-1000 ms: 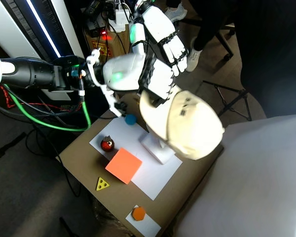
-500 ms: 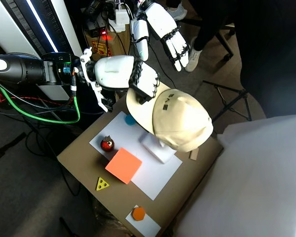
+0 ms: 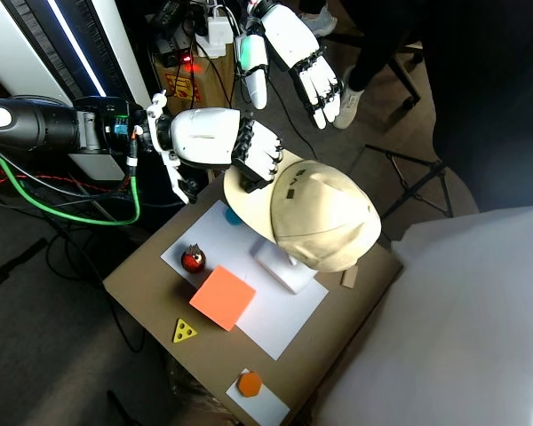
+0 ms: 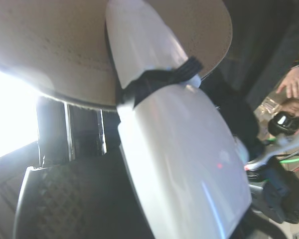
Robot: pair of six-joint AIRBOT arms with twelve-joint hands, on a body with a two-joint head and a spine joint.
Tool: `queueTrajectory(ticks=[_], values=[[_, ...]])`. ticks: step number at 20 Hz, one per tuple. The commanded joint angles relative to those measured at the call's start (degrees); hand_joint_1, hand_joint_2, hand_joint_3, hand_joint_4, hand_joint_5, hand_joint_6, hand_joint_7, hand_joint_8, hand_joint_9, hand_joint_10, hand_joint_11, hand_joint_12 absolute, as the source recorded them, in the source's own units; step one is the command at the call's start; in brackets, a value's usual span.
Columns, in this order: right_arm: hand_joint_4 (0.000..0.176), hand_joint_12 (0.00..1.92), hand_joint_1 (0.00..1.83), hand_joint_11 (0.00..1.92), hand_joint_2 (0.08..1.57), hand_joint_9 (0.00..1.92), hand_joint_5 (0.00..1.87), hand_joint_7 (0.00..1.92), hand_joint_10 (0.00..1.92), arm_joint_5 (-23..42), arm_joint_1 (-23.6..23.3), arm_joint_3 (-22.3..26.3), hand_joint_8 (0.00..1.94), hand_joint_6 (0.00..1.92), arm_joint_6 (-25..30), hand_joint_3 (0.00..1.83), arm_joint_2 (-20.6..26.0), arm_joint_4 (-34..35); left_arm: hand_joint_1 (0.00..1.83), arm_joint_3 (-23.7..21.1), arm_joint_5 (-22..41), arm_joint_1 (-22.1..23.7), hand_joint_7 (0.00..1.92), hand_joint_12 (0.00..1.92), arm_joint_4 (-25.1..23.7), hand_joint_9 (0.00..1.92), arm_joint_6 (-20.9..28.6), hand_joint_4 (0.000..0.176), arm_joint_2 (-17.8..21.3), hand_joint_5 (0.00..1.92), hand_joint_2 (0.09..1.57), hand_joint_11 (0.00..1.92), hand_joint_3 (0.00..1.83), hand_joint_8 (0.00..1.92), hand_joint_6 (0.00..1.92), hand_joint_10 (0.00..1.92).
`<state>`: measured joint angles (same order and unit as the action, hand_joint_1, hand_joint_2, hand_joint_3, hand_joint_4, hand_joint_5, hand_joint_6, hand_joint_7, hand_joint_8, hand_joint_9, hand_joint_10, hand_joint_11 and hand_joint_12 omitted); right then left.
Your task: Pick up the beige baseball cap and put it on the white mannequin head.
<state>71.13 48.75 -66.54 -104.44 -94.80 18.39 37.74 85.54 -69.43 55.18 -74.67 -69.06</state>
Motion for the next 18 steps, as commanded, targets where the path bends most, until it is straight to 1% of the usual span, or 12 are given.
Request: queueTrajectory(ticks=[1, 2, 5, 9, 10, 11, 12, 13, 14, 15, 16, 18], values=[[0.000, 1.49, 1.36, 0.84, 1.18, 0.88, 0.75, 0.82, 1.38, 3.37, 0.35, 0.28, 1.22, 1.17, -0.45, 0.00, 0.03, -1.82, 0.00, 0.26, 4.84, 0.54, 0.16, 0.50, -3.56, 0.12, 0.36, 0.063, 0.00, 0.18, 1.14, 0.00, 0.00, 0.00, 0.00, 0.00], [0.000, 1.49, 1.36, 0.84, 1.18, 0.88, 0.76, 0.82, 1.38, 3.37, 0.28, 0.28, 1.22, 1.17, -0.45, 0.00, 0.03, -1.85, 0.00, 0.26, 4.65, 0.67, 0.16, 0.55, -3.56, 0.12, 0.22, 0.063, -0.08, 0.18, 1.14, 0.00, 0.00, 0.00, 0.00, 0.00], [0.000, 1.49, 1.35, 0.84, 1.18, 0.88, 0.76, 0.82, 1.39, 3.37, 0.35, 0.43, 1.22, 1.16, -0.49, 0.00, 0.07, -2.31, 0.00, 0.24, 4.04, 0.99, 0.16, 0.47, -3.51, 0.12, -0.56, 0.063, -0.29, 0.18, 1.14, 0.00, 0.00, 0.00, 0.00, 0.00], [0.000, 1.49, 1.36, 0.85, 1.18, 0.88, 0.76, 0.82, 1.38, 3.03, 0.56, 0.72, 1.22, 1.16, -0.53, 0.00, 0.20, -2.32, 0.00, 0.35, 3.60, 1.60, 0.15, 0.49, -3.30, 0.12, -1.78, 0.063, -1.04, 0.18, 1.14, 0.00, 0.00, 0.00, 0.00, 0.00], [0.000, 1.49, 1.36, 0.85, 1.18, 0.88, 0.74, 0.81, 1.39, 2.98, 0.60, 0.80, 1.23, 1.19, -0.53, 0.00, 0.21, -2.32, 0.00, 0.37, 3.60, 1.76, 0.15, 0.49, -3.29, 0.12, -2.31, 0.064, -1.32, 0.18, 1.14, 0.00, 0.00, 0.00, 0.00, 0.00], [0.000, 1.48, 1.35, 0.80, 1.20, 0.86, 0.69, 0.80, 1.40, 2.96, 0.64, 0.85, 1.24, 1.25, -0.53, 0.00, 0.24, -2.32, 0.00, 0.31, 3.60, 1.87, 0.15, 0.49, -3.14, 0.12, -2.68, 0.064, -1.46, 0.18, 1.14, 0.00, 0.00, 0.00, 0.00, 0.00], [0.000, 1.48, 1.34, 0.71, 1.22, 0.80, 0.64, 0.77, 1.47, 2.93, 0.72, 0.95, 1.28, 1.32, -0.53, 0.00, 0.27, -2.32, 0.00, 0.20, 3.60, 1.98, 0.16, 0.49, -2.81, 0.12, -2.74, 0.063, -1.63, 0.18, 1.14, 0.00, 0.00, 0.00, 0.00, 0.00], [0.000, 1.48, 1.18, 0.58, 1.25, 0.62, 0.63, 0.79, 1.12, 2.89, 0.80, 1.07, 1.35, 1.41, -0.54, 0.00, 0.31, -2.32, 0.00, 0.11, 3.60, 2.07, 0.16, 0.49, -2.75, 0.12, -3.13, 0.063, -1.76, 0.18, 1.14, 0.00, 0.00, 0.00, 0.00, 0.00], [0.000, 1.48, 1.11, 0.43, 1.21, 0.51, 0.53, 0.62, 0.90, 2.86, 0.92, 1.24, 0.83, 0.81, -0.56, 0.00, 0.36, -2.32, 0.00, 0.06, 3.60, 2.16, 0.16, 0.49, -2.75, 0.12, -3.44, 0.063, -1.88, 0.18, 1.14, 0.00, 0.00, 0.00, 0.00, 0.00], [0.000, 1.46, 1.07, 0.36, 1.19, 0.51, 0.56, 0.62, 0.72, 2.77, 1.09, 1.47, 0.51, 0.47, -0.78, 0.00, 0.40, -2.30, 0.00, 0.06, 3.60, 2.26, 0.16, 0.49, -2.74, 0.12, -3.80, 0.063, -2.00, 0.18, 1.14, 0.00, 0.00, 0.00, 0.00, 0.00], [0.000, 1.43, 1.04, 0.31, 1.18, 0.52, 0.59, 0.65, 0.57, 2.69, 1.33, 1.76, 0.30, 0.28, -0.97, 0.00, 0.46, -2.30, 0.00, 0.07, 3.60, 2.44, 0.15, 0.50, -2.70, 0.13, -4.17, 0.063, -2.08, 0.18, 1.14, 0.00, 0.00, 0.00, 0.00, 0.00], [0.000, 1.39, 1.00, 0.25, 1.17, 0.53, 0.63, 0.67, 0.36, 2.60, 1.54, 2.10, 0.08, 0.10, -1.07, 0.00, 0.59, -2.30, 0.00, 0.07, 3.60, 2.51, 0.15, 0.52, -2.69, 0.13, -4.24, 0.063, -2.08, 0.18, 1.14, 0.00, 0.00, 0.00, 0.00, 0.00]])
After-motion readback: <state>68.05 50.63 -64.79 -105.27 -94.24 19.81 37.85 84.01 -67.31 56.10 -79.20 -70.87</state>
